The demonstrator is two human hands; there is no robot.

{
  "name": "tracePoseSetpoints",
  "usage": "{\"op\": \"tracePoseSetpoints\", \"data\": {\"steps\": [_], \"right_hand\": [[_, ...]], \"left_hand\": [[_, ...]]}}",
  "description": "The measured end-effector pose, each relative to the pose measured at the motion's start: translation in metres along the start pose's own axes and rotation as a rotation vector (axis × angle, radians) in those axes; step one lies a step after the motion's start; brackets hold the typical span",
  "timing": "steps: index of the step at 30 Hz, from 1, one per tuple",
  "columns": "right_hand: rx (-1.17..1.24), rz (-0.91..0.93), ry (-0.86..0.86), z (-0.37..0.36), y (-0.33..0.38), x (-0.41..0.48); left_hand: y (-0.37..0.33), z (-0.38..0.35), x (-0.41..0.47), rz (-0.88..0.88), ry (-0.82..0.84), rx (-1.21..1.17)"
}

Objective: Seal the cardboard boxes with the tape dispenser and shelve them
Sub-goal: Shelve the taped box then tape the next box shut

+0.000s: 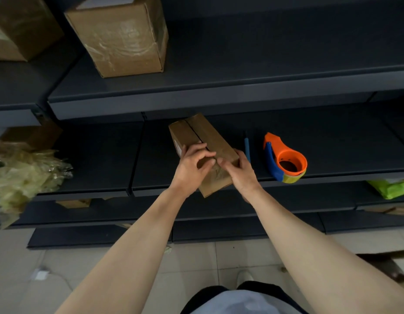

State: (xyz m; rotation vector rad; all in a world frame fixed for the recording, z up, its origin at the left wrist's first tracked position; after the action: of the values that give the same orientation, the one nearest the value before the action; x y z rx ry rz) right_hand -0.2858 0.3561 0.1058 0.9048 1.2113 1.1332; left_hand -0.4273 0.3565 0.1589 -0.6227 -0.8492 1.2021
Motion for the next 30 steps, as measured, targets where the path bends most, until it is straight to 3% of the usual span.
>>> {"op": "tracePoseSetpoints", "data": {"steps": [9,14,18,21,23,25,27,30], "right_hand": [[0.006,-0.013,0.010,0.001,0.000,0.006],[0.073,-0.040,-0.059,-0.003,-0.002,0.007],[0.030,-0.064,0.042,0.002,-0.005,0.004],[0.022,-0.115,-0.187,0.043,-0.010,0.012],[-0.170,-0.130,-0.419,0.080,-0.008,0.019],[-0.451,-0.194,-0.537,0.104,-0.008,0.021],[-0.658,-0.263,-0.563,0.121,-0.014,0.023],[-0.813,-0.468,-0.438,0.134,-0.037,0.020]], "left_hand": [[-0.001,-0.005,-0.002,0.008,0.060,0.090],[-0.019,-0.012,-0.009,-0.173,0.063,0.302],[-0.019,-0.009,-0.008,-0.135,0.066,0.231],[-0.013,-0.011,-0.010,-0.086,0.083,0.223],[-0.011,-0.011,-0.008,-0.056,0.117,0.232],[-0.008,-0.010,-0.005,-0.013,0.145,0.211],[-0.005,-0.009,-0.002,0.047,0.162,0.175],[-0.007,-0.010,0.001,0.082,0.148,0.202]]}}
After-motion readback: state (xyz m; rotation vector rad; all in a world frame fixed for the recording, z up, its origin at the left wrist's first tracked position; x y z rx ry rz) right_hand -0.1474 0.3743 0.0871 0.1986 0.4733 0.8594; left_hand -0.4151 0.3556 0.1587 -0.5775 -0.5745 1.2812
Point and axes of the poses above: each hand's wrist, its own x-axis towards the middle knuckle, its own z-axis out of the back of the hand, y = z × x, the point moved 9 cm from there along x, towards the middle knuckle, and after that the axes turned 5 degrees about -x, right-handed, at the moved point
